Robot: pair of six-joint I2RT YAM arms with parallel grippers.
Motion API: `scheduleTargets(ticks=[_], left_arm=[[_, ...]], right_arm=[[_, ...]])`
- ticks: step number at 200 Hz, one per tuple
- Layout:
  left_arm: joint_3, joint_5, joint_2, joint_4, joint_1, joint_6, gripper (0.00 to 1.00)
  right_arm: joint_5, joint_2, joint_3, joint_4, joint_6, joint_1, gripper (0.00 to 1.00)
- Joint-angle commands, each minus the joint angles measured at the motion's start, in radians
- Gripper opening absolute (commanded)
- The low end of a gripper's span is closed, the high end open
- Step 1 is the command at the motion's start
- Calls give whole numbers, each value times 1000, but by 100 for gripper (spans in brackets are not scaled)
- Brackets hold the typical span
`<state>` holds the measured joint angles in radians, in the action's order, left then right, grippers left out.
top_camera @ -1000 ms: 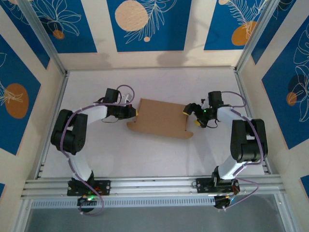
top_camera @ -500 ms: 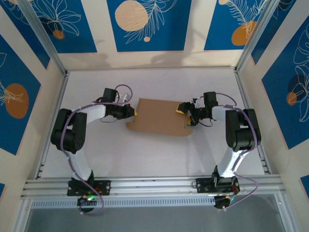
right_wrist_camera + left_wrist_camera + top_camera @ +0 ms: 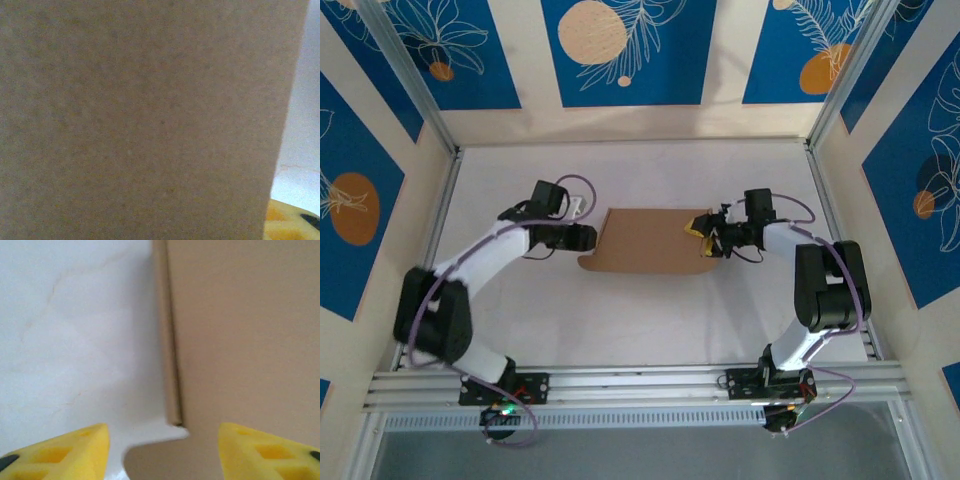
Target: Fold the paper box
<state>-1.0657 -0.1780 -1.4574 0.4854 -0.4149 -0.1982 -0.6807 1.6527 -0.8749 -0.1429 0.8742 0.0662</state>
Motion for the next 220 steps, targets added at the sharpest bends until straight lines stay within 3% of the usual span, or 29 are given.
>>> scheduleTargets(ticks=[1, 11, 15, 43, 61, 119, 145, 184, 201, 220], left_arm=[[-32, 255, 144, 13, -126, 186, 75], [-53, 246, 175, 47, -177, 284, 97], [-44, 228, 190, 45, -195, 335, 100], [123, 370, 331, -157, -396, 644, 100], [180, 477, 333, -240, -490, 804, 100], [259, 740, 201, -520, -637, 1130, 100], [344, 940, 110, -953, -687, 1394, 94], [412, 1045, -69, -1576, -719, 1740, 84], [402, 1070, -147, -1783, -731, 1846, 89], [375, 1111, -207, -1891, -757, 1893, 96]], right_arm=[[-70, -42, 2, -53, 83, -2, 37], [-82, -52, 6, -58, 96, -2, 37], [-86, -58, 8, -59, 103, -1, 38], [-131, -89, 25, -29, 159, -1, 39], [-162, -107, 31, -7, 194, 6, 40], [-207, -173, 44, 30, 277, 26, 42], [-231, -184, 67, 84, 333, 26, 42], [-262, -192, 95, 187, 441, 25, 42], [-263, -199, 100, 214, 480, 19, 42], [-267, -209, 110, 283, 547, 9, 41]])
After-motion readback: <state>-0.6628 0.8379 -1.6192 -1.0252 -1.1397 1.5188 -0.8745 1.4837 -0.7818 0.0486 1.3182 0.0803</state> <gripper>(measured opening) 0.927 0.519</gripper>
